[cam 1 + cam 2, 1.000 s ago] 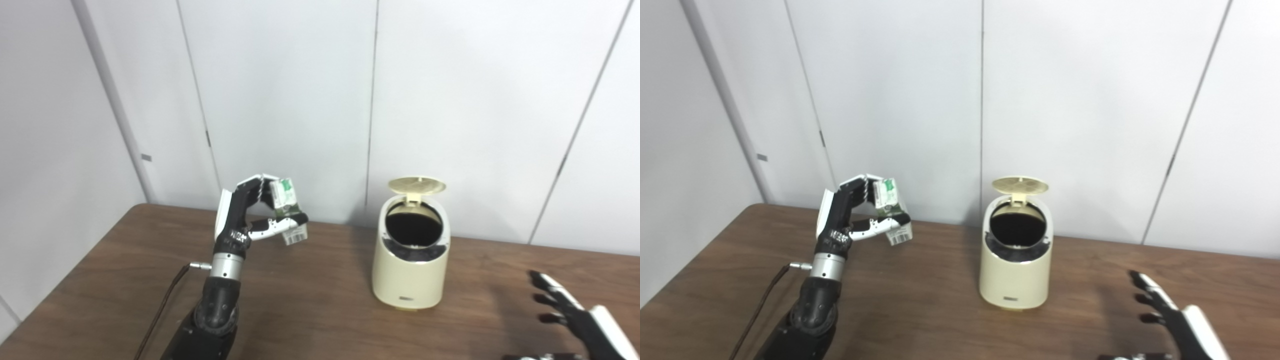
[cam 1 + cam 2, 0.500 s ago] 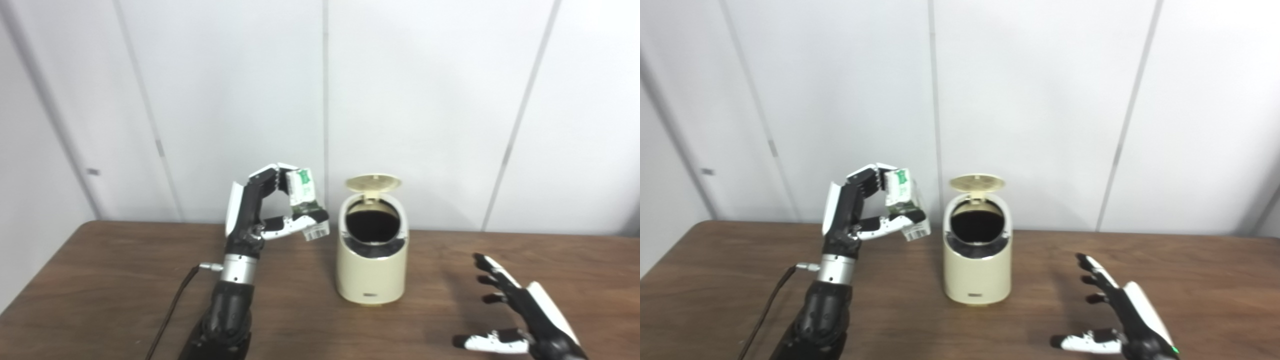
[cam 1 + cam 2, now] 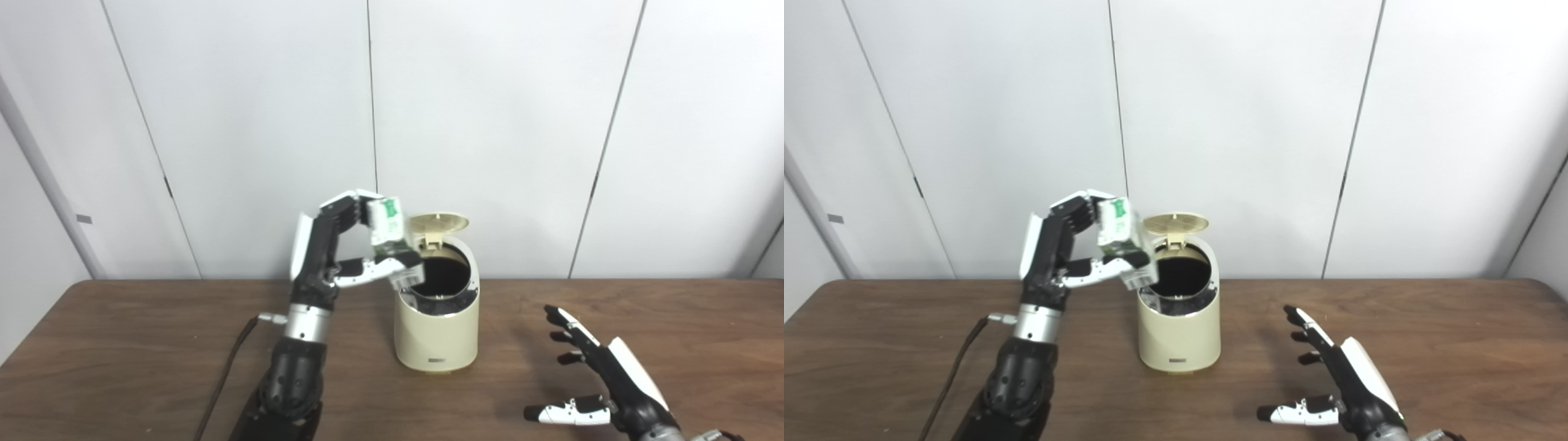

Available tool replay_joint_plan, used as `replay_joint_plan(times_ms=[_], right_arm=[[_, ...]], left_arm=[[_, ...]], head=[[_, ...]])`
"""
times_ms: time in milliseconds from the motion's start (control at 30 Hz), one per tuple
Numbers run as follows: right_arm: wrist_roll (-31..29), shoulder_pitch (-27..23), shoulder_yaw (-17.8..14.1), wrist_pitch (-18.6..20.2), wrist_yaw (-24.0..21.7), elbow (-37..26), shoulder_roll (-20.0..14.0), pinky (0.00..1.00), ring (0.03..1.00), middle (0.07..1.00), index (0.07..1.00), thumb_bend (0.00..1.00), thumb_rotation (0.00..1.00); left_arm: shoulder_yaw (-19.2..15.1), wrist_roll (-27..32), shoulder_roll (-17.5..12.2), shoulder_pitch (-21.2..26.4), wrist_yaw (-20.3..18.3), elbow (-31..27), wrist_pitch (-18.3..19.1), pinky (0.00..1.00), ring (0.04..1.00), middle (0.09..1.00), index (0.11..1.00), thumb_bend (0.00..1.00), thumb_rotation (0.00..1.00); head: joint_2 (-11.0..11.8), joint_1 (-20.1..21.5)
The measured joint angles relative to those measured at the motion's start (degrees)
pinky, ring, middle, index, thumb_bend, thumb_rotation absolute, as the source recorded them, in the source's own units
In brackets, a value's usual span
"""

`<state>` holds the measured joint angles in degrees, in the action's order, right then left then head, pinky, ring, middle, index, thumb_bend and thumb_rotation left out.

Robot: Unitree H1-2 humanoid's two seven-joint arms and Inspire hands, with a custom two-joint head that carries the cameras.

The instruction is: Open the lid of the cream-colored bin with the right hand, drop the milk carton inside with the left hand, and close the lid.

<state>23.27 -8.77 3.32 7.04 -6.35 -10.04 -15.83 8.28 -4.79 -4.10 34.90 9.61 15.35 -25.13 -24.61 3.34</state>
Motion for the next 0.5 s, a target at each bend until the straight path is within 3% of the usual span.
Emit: replay_joint_plan(times_ms=[500], right_arm=[[1.44,0.00,0.01,1.25,0.49,-0.14,1.17,0.69,0.858,0.922,0.940,0.78,0.25]], left_arm=[[2.30,0.51,0.59,3.06,-3.01,6.84,0.00,0.46,0.457,0.485,0.494,0.51,0.00]], head=[[-0.09,2.37]])
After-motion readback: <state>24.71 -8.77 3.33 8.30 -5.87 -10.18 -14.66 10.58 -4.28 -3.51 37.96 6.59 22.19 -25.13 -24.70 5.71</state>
